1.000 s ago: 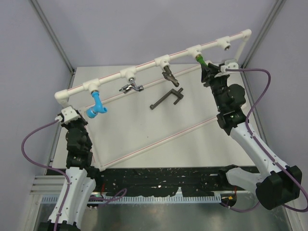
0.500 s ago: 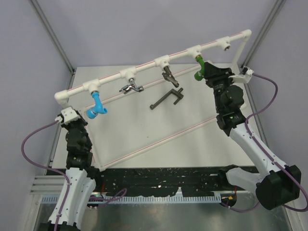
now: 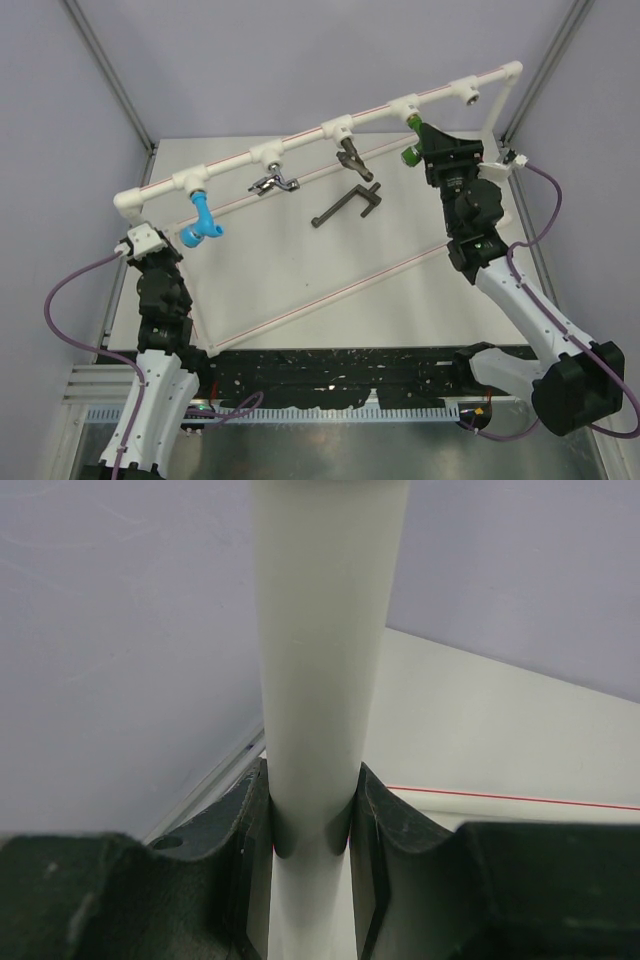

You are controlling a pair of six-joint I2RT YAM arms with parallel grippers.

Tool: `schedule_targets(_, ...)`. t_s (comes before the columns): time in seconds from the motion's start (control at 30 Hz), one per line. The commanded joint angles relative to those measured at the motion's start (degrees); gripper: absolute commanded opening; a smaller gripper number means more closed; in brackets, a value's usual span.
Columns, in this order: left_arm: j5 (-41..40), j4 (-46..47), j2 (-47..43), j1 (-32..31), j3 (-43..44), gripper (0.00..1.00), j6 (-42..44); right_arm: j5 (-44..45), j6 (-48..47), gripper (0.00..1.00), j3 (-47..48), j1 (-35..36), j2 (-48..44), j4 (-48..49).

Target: Install the water faucets

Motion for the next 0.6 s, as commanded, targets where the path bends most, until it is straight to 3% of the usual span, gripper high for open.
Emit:
schedule_targets(0.0,6.34,7.99,-1.48,-1.94,1.49,0.00,-1.06,-8.22,-1.73,0.74,0.21,1.68,-2.86,1.47)
schedule_targets(0.17,6.34,7.91,-1.74,-1.94,1.49,0.00,-1.15,-9.10,-10.51,0.82,-1.02,-0.43,-6.81,-0.54)
schedule_targets(0.23,6.51,7.82,-1.74,-1.94,1.41,0.00,-1.15,-10.59,-18.15,0.84,-0.32,-1.83,-8.83,-3.70)
schedule_targets(0.4,6.69,7.82,-1.91,-1.94,1.41,0.00,-1.24,-12.00,-48.64,0.89,6.61,-2.72,-12.17,-19.58)
schedule_targets(0.53,6.69,7.82,-2.09,-1.86,1.41,0.00,-1.24,-13.13,-73.68,0.90,9.96,-2.81,-14.28,-26.81)
schedule_targets(0.57,6.60,7.82,-2.09,-1.86,1.41,0.00,-1.24,-15.75,-83.47,0.93,11.09,-2.81,-14.81,-28.92)
